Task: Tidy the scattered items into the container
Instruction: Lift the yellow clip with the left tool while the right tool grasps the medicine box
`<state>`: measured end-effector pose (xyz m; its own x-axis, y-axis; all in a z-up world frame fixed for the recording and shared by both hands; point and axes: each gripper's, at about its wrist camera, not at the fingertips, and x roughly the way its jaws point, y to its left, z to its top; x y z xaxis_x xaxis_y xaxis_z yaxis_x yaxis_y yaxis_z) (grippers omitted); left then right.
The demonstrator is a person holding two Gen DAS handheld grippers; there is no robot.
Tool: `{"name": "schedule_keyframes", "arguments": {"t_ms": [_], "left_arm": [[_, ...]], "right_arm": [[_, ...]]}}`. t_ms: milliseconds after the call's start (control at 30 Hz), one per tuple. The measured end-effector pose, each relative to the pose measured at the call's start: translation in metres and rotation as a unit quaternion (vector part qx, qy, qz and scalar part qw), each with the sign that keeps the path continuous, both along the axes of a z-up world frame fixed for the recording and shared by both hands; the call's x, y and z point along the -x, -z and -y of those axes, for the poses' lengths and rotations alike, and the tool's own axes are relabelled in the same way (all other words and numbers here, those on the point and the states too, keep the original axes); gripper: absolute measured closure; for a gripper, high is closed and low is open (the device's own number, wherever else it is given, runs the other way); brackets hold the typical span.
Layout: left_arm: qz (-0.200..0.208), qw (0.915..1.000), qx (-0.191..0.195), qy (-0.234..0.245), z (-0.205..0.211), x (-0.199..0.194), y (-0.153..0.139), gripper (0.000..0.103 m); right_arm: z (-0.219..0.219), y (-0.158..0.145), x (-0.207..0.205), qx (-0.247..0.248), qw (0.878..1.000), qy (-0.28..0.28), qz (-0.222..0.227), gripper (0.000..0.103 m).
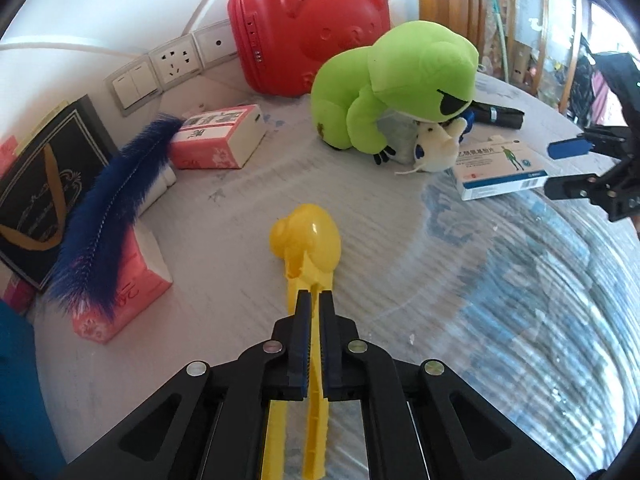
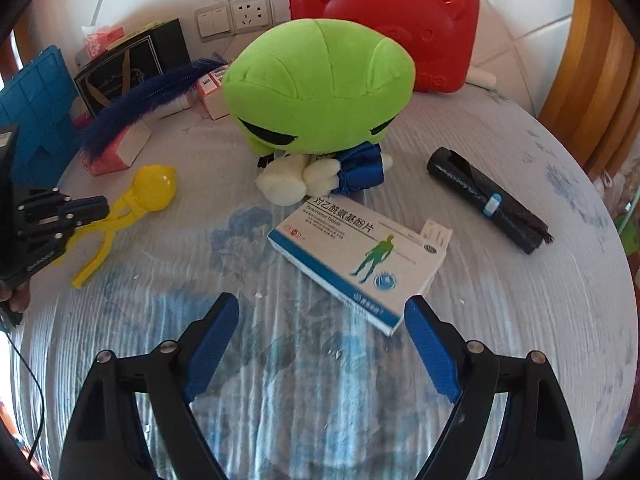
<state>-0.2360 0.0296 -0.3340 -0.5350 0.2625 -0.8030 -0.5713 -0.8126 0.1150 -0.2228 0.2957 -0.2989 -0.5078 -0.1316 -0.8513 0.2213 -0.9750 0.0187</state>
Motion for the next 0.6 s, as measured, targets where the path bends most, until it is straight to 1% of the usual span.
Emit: {"name": "schedule_keyframes", "arguments": {"t_ms": [100, 133, 167, 200, 233, 267, 300, 333, 400, 467, 500, 533, 567, 600], "left_arm": [[0.013, 0.9999, -0.005, -0.008, 0.006, 0.000, 0.001, 0.101], [0.021, 0.9997, -0.002, -0.007, 0.006, 0.000, 0.004, 0.101], [0.021, 0.9997, 0.006, -0.007, 0.004, -0.001, 0.005, 0.101], [0.019, 0.9998, 0.008, -0.006, 0.002, -0.003, 0.004, 0.096], [0.017, 0.9998, 0.003, -0.006, 0.001, -0.002, 0.003, 0.077], [0.018, 0.9998, -0.006, -0.004, 0.000, -0.001, 0.001, 0.063], [0.015, 0.9998, -0.013, -0.004, -0.001, 0.001, 0.000, 0.037], [0.011, 0.9998, -0.015, -0.006, -0.003, 0.004, 0.000, 0.031], [0.023, 0.9996, -0.017, -0.008, -0.009, 0.014, 0.002, 0.031], [0.036, 0.9993, -0.003, -0.011, -0.016, 0.025, 0.009, 0.031], [0.048, 0.9987, 0.004, -0.015, -0.020, 0.031, 0.014, 0.034], [0.067, 0.9976, 0.006, -0.020, -0.022, 0.038, 0.021, 0.042], [0.077, 0.9967, 0.007, -0.025, -0.023, 0.043, 0.025, 0.045], [0.082, 0.9961, 0.008, -0.032, -0.024, 0.047, 0.029, 0.050]], "right_arm": [[0.000, 0.010, 0.020, -0.013, 1.000, -0.026, 0.006, 0.018], [-0.002, 0.011, 0.023, -0.014, 1.000, -0.027, 0.008, 0.018], [-0.002, 0.012, 0.026, -0.013, 0.999, -0.029, 0.008, 0.018], [-0.002, 0.013, 0.028, -0.015, 0.999, -0.031, 0.009, 0.018], [-0.003, 0.013, 0.029, -0.015, 0.999, -0.031, 0.008, 0.018], [-0.002, 0.012, 0.029, -0.013, 0.999, -0.032, 0.007, 0.018], [-0.001, 0.012, 0.028, -0.011, 0.999, -0.031, 0.006, 0.018], [0.000, 0.013, 0.027, -0.009, 0.999, -0.031, 0.007, 0.018], [0.003, 0.014, 0.024, -0.005, 0.999, -0.034, 0.011, 0.018], [0.005, 0.015, 0.022, -0.004, 0.999, -0.037, 0.012, 0.018], [0.005, 0.015, 0.021, -0.003, 0.999, -0.038, 0.012, 0.018], [0.005, 0.016, 0.020, -0.002, 0.999, -0.039, 0.013, 0.018], [0.005, 0.017, 0.019, -0.002, 0.999, -0.039, 0.013, 0.018], [0.004, 0.017, 0.019, -0.001, 0.999, -0.039, 0.013, 0.018]]}}
